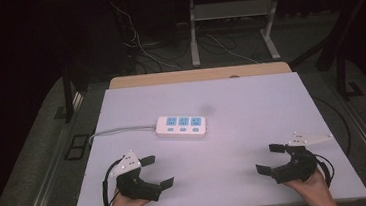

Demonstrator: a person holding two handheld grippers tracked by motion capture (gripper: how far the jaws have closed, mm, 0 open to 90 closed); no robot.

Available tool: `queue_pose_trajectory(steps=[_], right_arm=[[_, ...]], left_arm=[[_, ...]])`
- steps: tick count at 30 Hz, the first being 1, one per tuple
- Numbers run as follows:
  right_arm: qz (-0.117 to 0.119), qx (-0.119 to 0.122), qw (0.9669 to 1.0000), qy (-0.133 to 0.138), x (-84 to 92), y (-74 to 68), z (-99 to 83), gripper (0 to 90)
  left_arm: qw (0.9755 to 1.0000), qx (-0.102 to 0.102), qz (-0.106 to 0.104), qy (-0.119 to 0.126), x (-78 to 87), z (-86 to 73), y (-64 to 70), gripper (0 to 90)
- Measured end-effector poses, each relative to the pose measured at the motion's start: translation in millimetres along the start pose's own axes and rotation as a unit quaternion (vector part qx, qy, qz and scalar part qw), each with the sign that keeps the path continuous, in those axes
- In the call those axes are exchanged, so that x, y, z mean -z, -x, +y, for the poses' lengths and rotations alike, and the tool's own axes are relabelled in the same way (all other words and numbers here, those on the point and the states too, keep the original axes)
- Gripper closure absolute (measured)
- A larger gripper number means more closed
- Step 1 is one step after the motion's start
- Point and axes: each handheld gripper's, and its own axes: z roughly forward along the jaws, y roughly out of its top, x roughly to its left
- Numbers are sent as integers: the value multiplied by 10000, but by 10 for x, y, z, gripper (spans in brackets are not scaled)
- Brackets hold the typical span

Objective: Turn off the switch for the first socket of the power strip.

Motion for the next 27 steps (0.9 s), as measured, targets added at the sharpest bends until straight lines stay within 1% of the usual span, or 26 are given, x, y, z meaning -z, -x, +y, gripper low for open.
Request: queue_pose_trajectory(steps=[9, 17, 23, 27], right_arm=[[20, -36, 10000, -20, -1, 6, -6, 3], [36, -39, 10000, -55, -4, 7, -11, 3], [68, -22, 9999, -101, -6, 2, -15, 3], [84, -26, 9999, -123, -9, 2, -16, 3]], left_arm=[[10000, 21, 16, 6, 4, -2, -6, 0], [10000, 22, -16, 26, 10, -1, -11, 0], [10000, -22, -28, -38, 0, 2, -1, 0], [10000, -2, -37, -74, -9, 7, 0, 0]])
